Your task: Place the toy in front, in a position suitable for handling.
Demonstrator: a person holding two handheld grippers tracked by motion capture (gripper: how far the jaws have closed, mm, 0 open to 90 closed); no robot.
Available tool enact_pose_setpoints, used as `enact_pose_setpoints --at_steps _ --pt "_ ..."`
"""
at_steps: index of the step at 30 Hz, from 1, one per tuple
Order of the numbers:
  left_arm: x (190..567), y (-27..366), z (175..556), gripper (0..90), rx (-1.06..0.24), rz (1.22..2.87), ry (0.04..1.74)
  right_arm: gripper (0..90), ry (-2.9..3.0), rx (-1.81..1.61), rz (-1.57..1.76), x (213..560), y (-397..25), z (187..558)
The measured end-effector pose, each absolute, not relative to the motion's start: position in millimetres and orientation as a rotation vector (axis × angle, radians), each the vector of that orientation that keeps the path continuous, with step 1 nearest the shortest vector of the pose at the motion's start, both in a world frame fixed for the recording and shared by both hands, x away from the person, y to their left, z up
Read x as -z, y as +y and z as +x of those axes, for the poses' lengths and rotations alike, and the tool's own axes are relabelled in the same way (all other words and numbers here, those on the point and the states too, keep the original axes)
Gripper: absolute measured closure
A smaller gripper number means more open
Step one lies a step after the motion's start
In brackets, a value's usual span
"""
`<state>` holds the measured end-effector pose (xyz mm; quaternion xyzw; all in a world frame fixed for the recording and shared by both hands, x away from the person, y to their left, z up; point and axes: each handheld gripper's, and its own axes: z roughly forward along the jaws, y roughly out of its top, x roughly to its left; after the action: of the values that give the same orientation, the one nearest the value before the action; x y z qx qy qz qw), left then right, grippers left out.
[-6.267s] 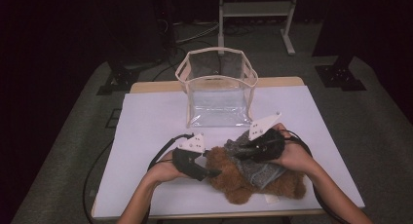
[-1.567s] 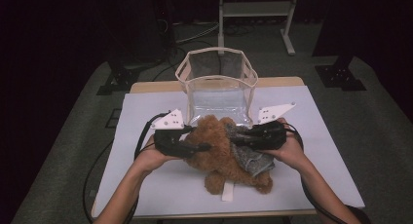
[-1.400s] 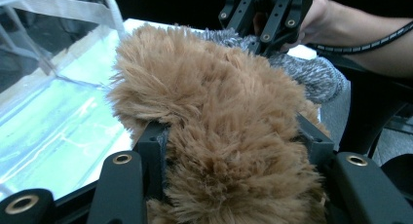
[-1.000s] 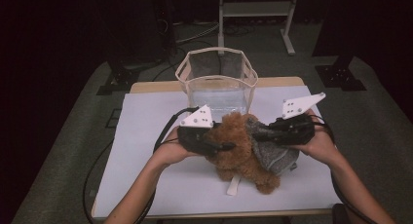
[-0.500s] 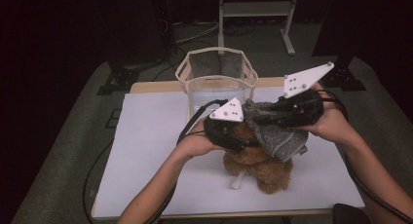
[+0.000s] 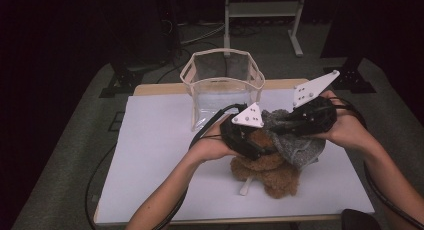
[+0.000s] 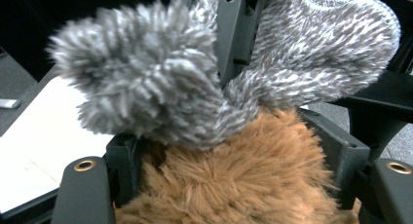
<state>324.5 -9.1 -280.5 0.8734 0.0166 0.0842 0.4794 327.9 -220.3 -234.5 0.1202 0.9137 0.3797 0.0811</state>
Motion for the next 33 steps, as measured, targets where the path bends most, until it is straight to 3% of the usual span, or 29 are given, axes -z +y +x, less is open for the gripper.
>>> enact_pose_setpoints --at_steps 4,5,7,13,19,24,25,30,31,33 --pt "283 -7 326 28.0 -0.209 2.145 0.048 79.0 2.741 -1.118 0.368 239 -219 329" --pt "285 -6 326 34.2 -0.218 2.145 0.045 78.9 2.748 -1.108 0.370 241 -219 330" --pt "286 -5 327 37.8 -0.213 2.131 0.045 78.7 2.740 -1.102 0.353 238 -218 329" --pt "282 -10 328 38.5 -0.204 2.095 0.045 78.5 2.708 -1.168 0.324 224 -212 328" --pt "282 -27 330 34.8 -0.188 2.099 0.041 78.6 2.720 -1.152 0.352 225 -219 330" --pt "280 -47 331 26.5 -0.186 2.129 0.020 79.4 2.725 -1.131 0.403 230 -242 329" --pt "277 -50 331 21.4 -0.199 2.150 0.016 79.7 2.727 -1.122 0.427 233 -250 329" --pt "273 -38 334 17.3 -0.239 2.158 0.047 79.7 2.738 -1.070 0.452 241 -254 332" --pt "275 -32 336 19.1 -0.236 2.158 0.065 79.7 2.739 -1.057 0.455 242 -253 333" --pt "283 -20 340 33.2 -0.220 2.142 0.067 79.5 2.754 -1.040 0.449 246 -248 336"
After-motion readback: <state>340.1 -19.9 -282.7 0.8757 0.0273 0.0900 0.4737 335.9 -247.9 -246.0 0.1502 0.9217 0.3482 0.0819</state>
